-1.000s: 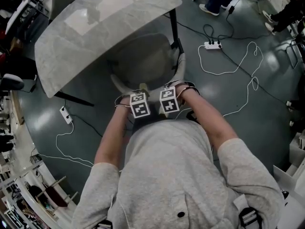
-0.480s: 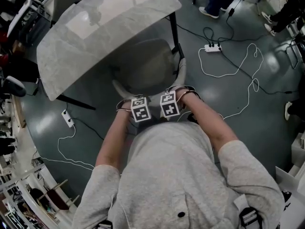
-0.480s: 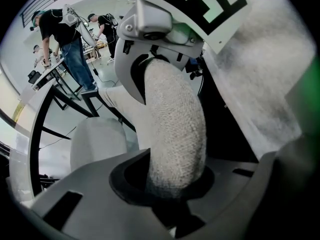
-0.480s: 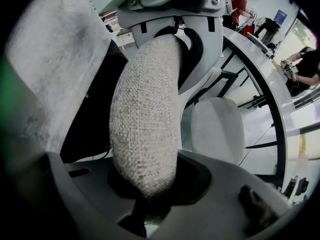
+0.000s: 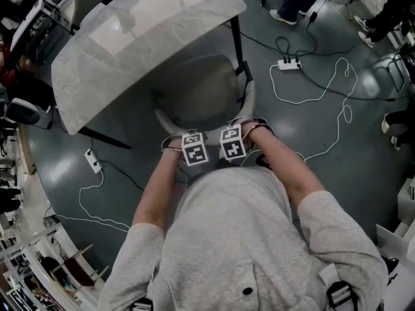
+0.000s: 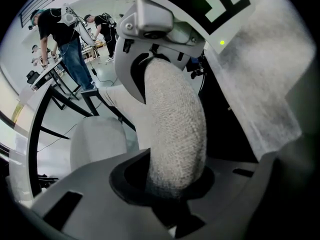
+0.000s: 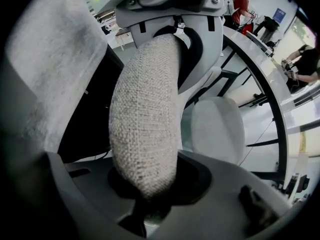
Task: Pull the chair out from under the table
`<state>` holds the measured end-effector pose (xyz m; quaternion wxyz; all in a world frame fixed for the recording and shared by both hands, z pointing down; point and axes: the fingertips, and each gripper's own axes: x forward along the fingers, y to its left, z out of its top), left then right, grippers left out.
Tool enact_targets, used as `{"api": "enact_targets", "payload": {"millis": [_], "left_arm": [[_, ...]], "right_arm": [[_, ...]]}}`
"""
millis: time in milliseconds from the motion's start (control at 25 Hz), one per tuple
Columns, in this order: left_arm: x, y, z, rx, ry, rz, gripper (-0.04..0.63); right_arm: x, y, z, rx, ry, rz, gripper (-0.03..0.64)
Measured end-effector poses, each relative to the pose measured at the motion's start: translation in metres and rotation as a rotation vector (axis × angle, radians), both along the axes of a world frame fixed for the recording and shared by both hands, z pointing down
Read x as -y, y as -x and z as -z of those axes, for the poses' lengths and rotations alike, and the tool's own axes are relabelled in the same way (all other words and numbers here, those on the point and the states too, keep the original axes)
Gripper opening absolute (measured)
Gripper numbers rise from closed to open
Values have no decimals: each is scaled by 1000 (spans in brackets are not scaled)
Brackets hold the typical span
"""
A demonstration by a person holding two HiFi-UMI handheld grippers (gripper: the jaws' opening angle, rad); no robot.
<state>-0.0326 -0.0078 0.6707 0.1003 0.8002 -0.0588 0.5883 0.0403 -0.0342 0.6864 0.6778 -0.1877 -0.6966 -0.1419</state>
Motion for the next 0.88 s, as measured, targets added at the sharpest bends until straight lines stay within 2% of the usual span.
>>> {"api": "enact_targets", "payload": {"millis": [880], "left_arm": [[-45,-5,2,5,-9,-34,92]], "right_arm": [[-48,-8,2,-6,0,-29,94]]}}
